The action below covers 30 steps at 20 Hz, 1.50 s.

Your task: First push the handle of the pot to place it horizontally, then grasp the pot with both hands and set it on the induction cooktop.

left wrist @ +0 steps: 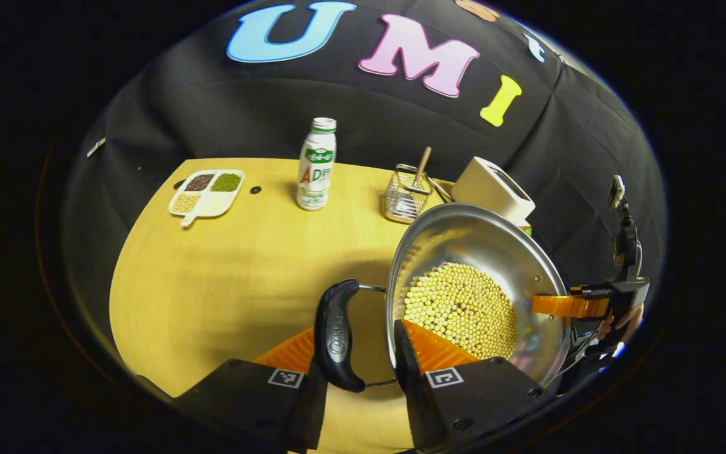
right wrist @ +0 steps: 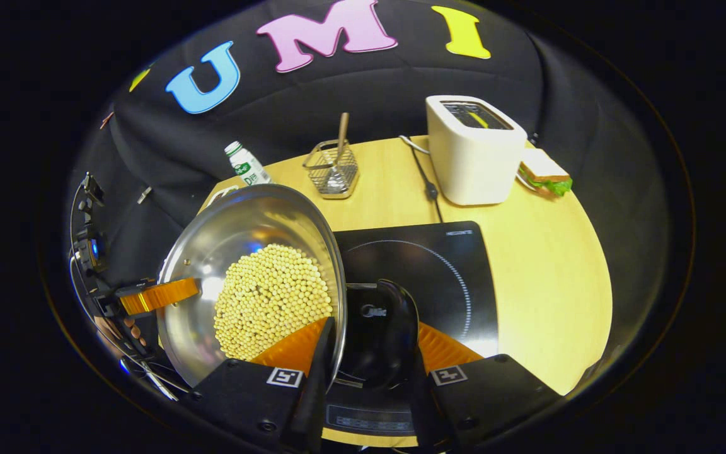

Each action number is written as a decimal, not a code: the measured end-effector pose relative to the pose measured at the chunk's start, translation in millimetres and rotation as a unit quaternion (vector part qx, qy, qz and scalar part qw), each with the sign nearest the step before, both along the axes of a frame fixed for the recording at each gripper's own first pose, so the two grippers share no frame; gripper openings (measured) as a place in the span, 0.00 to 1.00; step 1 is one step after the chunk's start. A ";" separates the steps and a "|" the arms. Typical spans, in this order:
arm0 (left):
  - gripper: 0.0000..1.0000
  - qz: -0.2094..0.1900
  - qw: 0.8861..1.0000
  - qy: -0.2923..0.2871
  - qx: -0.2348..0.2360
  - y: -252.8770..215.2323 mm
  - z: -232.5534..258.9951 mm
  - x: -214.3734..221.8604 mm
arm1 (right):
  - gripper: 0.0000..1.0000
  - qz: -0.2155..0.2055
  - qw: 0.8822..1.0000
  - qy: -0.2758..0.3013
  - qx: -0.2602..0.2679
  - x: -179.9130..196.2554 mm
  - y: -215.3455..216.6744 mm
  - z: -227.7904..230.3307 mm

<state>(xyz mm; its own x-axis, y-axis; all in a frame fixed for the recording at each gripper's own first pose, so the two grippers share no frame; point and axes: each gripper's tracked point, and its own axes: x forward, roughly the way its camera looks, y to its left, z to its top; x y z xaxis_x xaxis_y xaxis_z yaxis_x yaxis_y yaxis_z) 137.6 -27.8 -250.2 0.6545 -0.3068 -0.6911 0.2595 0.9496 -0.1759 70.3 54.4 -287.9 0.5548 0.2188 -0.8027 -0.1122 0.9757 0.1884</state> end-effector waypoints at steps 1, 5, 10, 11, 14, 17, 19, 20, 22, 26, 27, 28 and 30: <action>0.57 -0.003 1.000 0.001 -0.001 -10.8 -1.6 0.4 | 0.58 -0.002 1.000 0.000 -0.001 1.0 -11.7 1.3; 0.55 -0.007 1.000 0.004 -0.006 -52.8 -8.7 3.7 | 0.58 -0.007 1.000 -0.005 -0.006 8.0 -52.9 4.9; 0.55 -0.008 1.000 0.009 -0.004 -91.0 -19.2 9.8 | 0.58 -0.012 1.000 0.002 -0.004 16.8 -90.4 -1.8; 0.55 -0.007 1.000 0.011 -0.005 -96.5 -23.3 10.2 | 0.58 -0.011 1.000 0.004 -0.005 18.2 -97.0 -3.9; 0.55 -0.004 1.000 0.019 -0.005 -111.4 -36.7 13.8 | 0.58 -0.011 1.000 0.012 -0.007 23.2 -116.2 -15.1; 0.55 0.000 1.000 0.029 -0.003 -120.1 -48.9 17.5 | 0.58 -0.010 1.000 0.023 -0.008 26.4 -125.5 -24.9; 0.55 0.002 0.999 0.032 -0.003 -121.2 -52.8 20.0 | 0.58 -0.010 1.000 0.025 -0.007 28.2 -126.2 -29.4; 0.55 0.002 0.999 0.033 -0.002 -120.8 -53.5 20.8 | 0.58 -0.010 1.000 0.026 -0.006 29.4 -126.0 -31.5; 0.55 0.004 0.999 0.038 0.000 -116.7 -59.3 21.9 | 0.54 -0.006 0.999 0.031 -0.008 29.8 -122.4 -38.1; 0.55 0.007 0.999 0.032 -0.011 -118.0 -62.0 28.0 | 0.59 -0.012 1.000 0.029 -0.002 29.1 -124.0 -38.6; 0.55 0.008 0.999 0.034 -0.015 -117.4 -62.5 25.8 | 0.59 -0.014 0.999 0.029 0.001 30.0 -122.9 -40.0; 0.56 0.010 0.999 0.032 -0.018 -117.4 -62.4 26.1 | 0.58 -0.015 1.000 0.027 0.002 30.8 -122.1 -39.9; 0.57 0.012 0.999 0.032 -0.020 -116.6 -62.0 25.0 | 0.59 -0.016 1.000 0.027 0.002 30.3 -122.7 -42.5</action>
<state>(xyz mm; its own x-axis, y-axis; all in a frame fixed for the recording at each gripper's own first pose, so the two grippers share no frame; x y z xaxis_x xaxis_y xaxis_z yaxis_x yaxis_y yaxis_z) 162.6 -144.5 -312.2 0.6168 -0.3204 -0.7190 0.2246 0.9471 -0.2294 100.6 -68.3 -330.4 0.5179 0.2053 -0.8304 -0.0712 0.9777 0.1973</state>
